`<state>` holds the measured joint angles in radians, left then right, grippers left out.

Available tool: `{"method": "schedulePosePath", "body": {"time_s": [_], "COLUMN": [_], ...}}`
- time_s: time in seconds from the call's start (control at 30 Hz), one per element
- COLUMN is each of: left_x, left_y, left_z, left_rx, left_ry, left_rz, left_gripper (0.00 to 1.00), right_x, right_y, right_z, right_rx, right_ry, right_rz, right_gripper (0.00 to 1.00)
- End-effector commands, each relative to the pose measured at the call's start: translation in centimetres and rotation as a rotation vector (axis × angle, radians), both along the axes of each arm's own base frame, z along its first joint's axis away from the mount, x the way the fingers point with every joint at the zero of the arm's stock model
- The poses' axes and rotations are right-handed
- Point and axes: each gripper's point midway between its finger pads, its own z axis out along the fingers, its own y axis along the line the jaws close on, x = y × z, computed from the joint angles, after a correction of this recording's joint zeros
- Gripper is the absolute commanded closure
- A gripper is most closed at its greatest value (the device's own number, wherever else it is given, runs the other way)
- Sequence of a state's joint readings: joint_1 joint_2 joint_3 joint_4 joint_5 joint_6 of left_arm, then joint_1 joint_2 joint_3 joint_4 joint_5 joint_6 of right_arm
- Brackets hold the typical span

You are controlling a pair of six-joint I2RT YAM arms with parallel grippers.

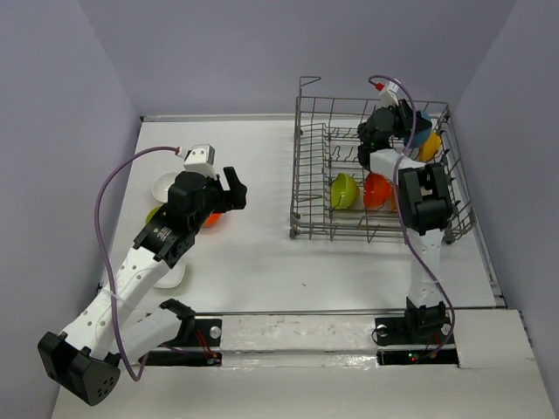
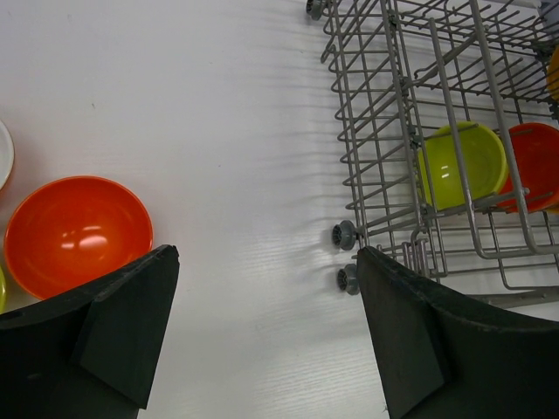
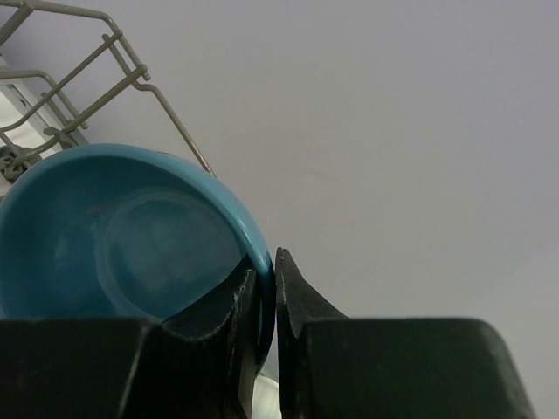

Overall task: Load the bowls into the dish rack
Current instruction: Insert the bowl into the dish rack.

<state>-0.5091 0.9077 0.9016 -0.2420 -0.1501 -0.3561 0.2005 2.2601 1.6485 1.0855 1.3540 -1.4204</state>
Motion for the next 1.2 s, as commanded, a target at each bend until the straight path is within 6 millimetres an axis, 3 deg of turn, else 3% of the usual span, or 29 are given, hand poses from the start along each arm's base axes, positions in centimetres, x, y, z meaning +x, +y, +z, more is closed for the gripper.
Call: {"method": "schedulePosePath", "body": {"time_s": [0.0, 0.3, 0.53, 1.17], "left_x": [0.4, 0.4, 0.3, 0.2], "left_y": [-0.2, -0.2, -0.4, -1.1], "left_z": [0.3, -0.1, -0.2, -0.5], "left_rx": [-0.003, 0.001, 0.000, 0.003], "left_ry": [-0.032, -0.022, -0.018, -0.011], "left_rz": [-0.004, -0.006, -0.015, -0.038], "left_gripper": [0.08, 0.08, 0.08, 0.07], "right_x": [0.3, 0.5, 0.4, 0.4], "right_y": [-0.8, -0.8, -0.8, -0.7], "right_z": [1.9, 0.5, 1.5, 0.5], "right_rx": [0.032, 0.010, -0.011, -0.061], "right_ry": [-0.159, -0.140, -0.164, -0.137], "right_rz": [-0.013, -0.015, 0.009, 0.062], "right_gripper": [0.99, 0.99, 0.99, 0.99]}}
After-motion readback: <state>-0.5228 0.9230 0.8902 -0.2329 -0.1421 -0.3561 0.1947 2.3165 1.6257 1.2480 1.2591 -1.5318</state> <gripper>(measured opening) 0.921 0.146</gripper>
